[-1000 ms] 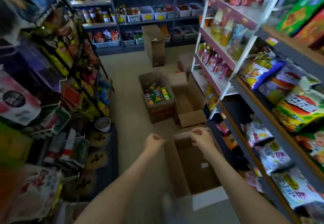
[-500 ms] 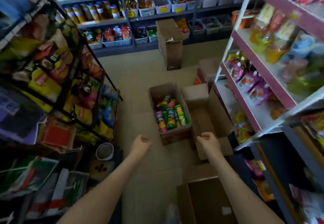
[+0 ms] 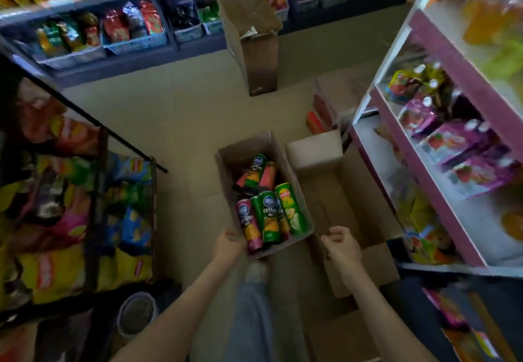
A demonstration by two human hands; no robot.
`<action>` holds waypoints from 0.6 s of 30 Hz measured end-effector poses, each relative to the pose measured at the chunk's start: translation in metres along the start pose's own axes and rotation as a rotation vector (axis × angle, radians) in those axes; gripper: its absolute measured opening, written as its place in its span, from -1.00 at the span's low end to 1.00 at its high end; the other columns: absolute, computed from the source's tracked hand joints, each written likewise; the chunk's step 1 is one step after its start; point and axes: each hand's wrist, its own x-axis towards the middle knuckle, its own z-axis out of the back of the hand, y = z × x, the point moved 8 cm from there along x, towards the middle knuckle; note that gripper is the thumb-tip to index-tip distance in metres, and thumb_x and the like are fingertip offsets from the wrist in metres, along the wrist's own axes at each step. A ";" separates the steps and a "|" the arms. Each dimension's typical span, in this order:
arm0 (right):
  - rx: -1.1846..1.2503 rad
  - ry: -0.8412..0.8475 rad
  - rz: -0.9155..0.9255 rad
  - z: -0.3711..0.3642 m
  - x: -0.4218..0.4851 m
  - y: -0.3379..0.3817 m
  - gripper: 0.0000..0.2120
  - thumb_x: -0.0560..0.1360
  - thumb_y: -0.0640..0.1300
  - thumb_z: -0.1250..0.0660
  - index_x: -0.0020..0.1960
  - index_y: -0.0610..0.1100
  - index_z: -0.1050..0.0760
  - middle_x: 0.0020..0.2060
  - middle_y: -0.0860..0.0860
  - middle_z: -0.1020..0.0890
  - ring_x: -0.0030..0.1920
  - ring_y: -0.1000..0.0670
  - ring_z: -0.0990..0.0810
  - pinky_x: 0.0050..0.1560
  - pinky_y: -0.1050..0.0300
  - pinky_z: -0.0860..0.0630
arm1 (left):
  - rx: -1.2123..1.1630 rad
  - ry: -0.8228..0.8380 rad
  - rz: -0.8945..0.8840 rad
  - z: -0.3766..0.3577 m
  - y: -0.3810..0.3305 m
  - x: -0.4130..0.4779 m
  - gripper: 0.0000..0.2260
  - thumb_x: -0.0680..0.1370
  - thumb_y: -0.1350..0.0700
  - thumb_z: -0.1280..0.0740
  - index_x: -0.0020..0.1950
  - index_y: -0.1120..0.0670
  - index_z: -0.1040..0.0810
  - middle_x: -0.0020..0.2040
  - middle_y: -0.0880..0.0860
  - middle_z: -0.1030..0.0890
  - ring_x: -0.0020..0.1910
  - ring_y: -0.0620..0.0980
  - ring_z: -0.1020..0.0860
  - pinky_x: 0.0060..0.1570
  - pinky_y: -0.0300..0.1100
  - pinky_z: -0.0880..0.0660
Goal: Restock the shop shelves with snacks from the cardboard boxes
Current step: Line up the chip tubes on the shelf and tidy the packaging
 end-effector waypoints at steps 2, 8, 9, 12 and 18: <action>-0.021 -0.010 -0.022 -0.019 0.038 0.006 -0.80 0.54 -0.11 -0.36 0.11 -0.05 -0.39 -0.05 0.03 -0.53 0.02 -0.02 -0.53 0.11 -0.02 -0.51 | -0.014 0.026 0.031 -0.013 -0.015 0.049 -0.84 0.50 0.39 -0.33 -0.03 0.17 -0.45 -0.26 0.08 -0.53 -0.24 0.04 -0.48 -0.41 -0.24 -0.33; -0.132 0.049 -0.029 -0.097 0.148 0.030 -0.76 0.52 -0.23 -0.37 0.10 -0.06 -0.38 -0.06 -0.01 -0.57 -0.07 0.00 -0.53 -0.17 0.15 -0.41 | -0.026 0.058 -0.030 -0.040 -0.047 0.195 -0.68 0.45 0.40 -0.36 0.14 0.16 -0.43 -0.06 0.11 -0.58 -0.24 -0.16 -0.48 -0.36 -0.45 -0.42; -0.135 0.049 -0.021 -0.111 0.165 0.033 -0.75 0.50 -0.24 -0.38 0.10 -0.06 -0.39 -0.09 0.00 -0.57 -0.07 -0.02 -0.53 -0.14 0.13 -0.40 | -0.035 0.066 -0.026 -0.049 -0.039 0.226 -0.62 0.44 0.32 -0.41 0.17 0.05 -0.40 -0.03 0.07 -0.57 -0.19 -0.15 -0.52 -0.28 -0.40 -0.47; -0.149 0.030 0.024 -0.146 0.207 0.039 -0.66 0.48 -0.29 -0.40 0.22 -0.19 -0.43 -0.10 0.01 -0.52 -0.01 -0.05 -0.53 -0.11 0.20 -0.35 | 0.033 0.077 -0.034 -0.071 -0.003 0.302 -0.44 0.27 -0.04 -0.45 0.21 -0.31 -0.34 0.14 0.11 -0.52 0.01 0.11 -0.59 0.03 0.02 -0.58; -0.188 0.072 0.104 -0.214 0.292 0.038 -0.42 0.51 -0.20 -0.39 0.46 -0.20 -0.25 0.29 -0.08 -0.44 0.29 -0.08 -0.45 0.20 0.11 -0.40 | 0.140 0.045 -0.020 -0.091 -0.025 0.341 -0.43 0.53 0.16 -0.37 0.50 -0.03 -0.26 0.28 0.16 -0.32 0.14 0.10 -0.47 -0.01 -0.21 -0.39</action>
